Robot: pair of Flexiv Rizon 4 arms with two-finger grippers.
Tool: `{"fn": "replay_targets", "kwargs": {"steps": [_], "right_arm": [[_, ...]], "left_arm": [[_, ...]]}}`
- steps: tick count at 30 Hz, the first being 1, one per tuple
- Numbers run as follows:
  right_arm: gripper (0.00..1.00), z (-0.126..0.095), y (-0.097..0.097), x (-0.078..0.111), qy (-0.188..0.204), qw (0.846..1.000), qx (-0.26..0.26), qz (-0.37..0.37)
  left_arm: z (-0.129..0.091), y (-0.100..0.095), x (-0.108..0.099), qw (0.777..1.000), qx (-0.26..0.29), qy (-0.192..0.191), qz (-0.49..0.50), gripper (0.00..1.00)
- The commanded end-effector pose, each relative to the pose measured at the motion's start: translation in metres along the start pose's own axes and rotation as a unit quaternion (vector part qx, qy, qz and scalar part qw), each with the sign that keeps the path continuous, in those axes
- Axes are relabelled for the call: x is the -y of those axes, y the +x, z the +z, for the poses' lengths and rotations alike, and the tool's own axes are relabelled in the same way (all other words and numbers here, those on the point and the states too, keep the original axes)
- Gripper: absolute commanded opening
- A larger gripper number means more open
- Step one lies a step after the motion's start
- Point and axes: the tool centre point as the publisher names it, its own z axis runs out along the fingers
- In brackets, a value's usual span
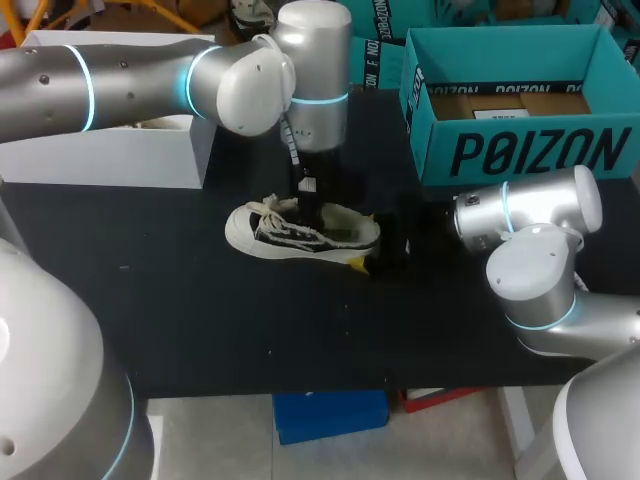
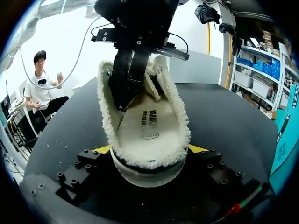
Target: Take the shoe out of the shoebox, open the shoe tongue, remove and reinsert the insole, then place the shoe into the shoebox
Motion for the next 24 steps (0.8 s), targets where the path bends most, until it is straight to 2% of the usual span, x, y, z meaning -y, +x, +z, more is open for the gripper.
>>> {"fn": "replay_targets", "kwargs": {"steps": [1,11,16,17,18,19,23,24], "right_arm": [[0.00,0.006,0.000,0.003,0.002,1.000,0.001,0.001],[0.00,0.006,0.000,0.003,0.002,1.000,0.001,0.001],[0.00,0.006,0.000,0.003,0.002,1.000,0.001,0.001],[0.00,0.006,0.000,0.003,0.002,1.000,0.001,0.001],[0.00,0.006,0.000,0.003,0.002,1.000,0.001,0.001],[0.00,0.006,0.000,0.003,0.002,1.000,0.001,0.001],[0.00,0.006,0.000,0.003,0.002,1.000,0.001,0.001],[0.00,0.006,0.000,0.003,0.002,1.000,0.001,0.001]], "left_arm": [[0.021,-0.003,0.001,1.000,0.011,-0.010,-0.013,0.00],[0.045,-0.014,0.002,1.000,0.014,-0.006,-0.021,0.00],[0.048,-0.016,0.001,1.000,0.009,0.007,-0.018,0.00],[0.048,-0.016,0.001,1.000,0.011,0.010,-0.016,0.04],[0.048,-0.017,0.000,1.000,0.010,0.015,-0.013,0.26],[0.048,-0.017,0.000,1.000,0.010,0.018,-0.008,0.35],[0.048,-0.017,0.001,1.000,0.012,0.022,-0.003,0.25],[0.049,-0.017,0.002,1.000,0.012,0.022,-0.002,0.26]]}}
